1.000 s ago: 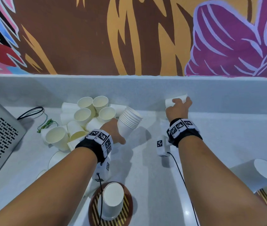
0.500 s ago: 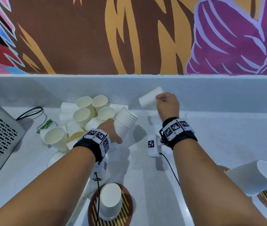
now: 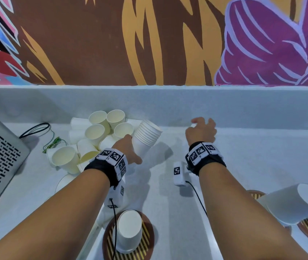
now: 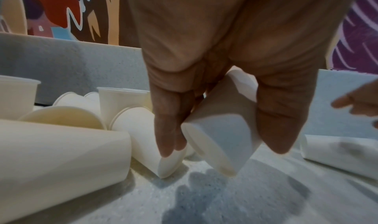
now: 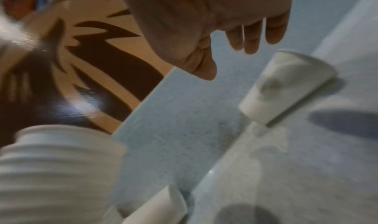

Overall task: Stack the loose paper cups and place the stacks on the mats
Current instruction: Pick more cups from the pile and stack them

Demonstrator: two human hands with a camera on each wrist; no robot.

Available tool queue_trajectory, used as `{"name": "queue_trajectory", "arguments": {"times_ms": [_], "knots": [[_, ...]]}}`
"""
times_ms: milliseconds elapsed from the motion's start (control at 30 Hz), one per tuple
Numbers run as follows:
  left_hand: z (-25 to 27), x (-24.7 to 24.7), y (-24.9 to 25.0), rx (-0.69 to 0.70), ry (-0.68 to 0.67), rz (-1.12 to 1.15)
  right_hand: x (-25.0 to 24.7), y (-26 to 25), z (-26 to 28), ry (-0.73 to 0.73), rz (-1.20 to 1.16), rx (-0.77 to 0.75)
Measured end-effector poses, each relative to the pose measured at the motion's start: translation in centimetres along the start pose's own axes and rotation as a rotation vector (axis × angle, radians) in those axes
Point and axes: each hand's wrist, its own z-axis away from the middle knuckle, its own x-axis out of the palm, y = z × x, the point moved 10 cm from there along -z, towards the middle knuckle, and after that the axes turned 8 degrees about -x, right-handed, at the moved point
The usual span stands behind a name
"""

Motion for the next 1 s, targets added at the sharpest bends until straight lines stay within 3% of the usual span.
{"name": "queue_trajectory", "arguments": {"times_ms": [133, 333, 467, 700, 833, 1000], "knots": [[0.0, 0.4, -0.1, -0.002, -0.020, 0.012, 1.5, 4.5, -0.2, -0.104, -0.018, 0.192], [0.1, 0.3, -0.2, -0.007, -0.019, -0.014, 2.7, 3.9, 0.4, -0.147, -0.082, 0.191], [0.3, -0.1, -0.8, -0.037, -0.011, -0.031, 2.1, 0.5, 0.5, -0.076, -0.282, 0.027], [1.3, -0.7, -1.2, -0.063, -0.001, -0.053, -1.1, -9.5, 3.6, -0.023, -0.347, -0.439], [2.3, -1.6, -0.7, -0.039, 0.019, -0.016, -0.4, -13.1, 6.4, -0.165, -0.305, -0.561], [3.5, -3.1, -0.2, 0.018, 0.076, 0.018, 1.5, -14.7, 10.0, -0.424, -0.295, -0.573]]}}
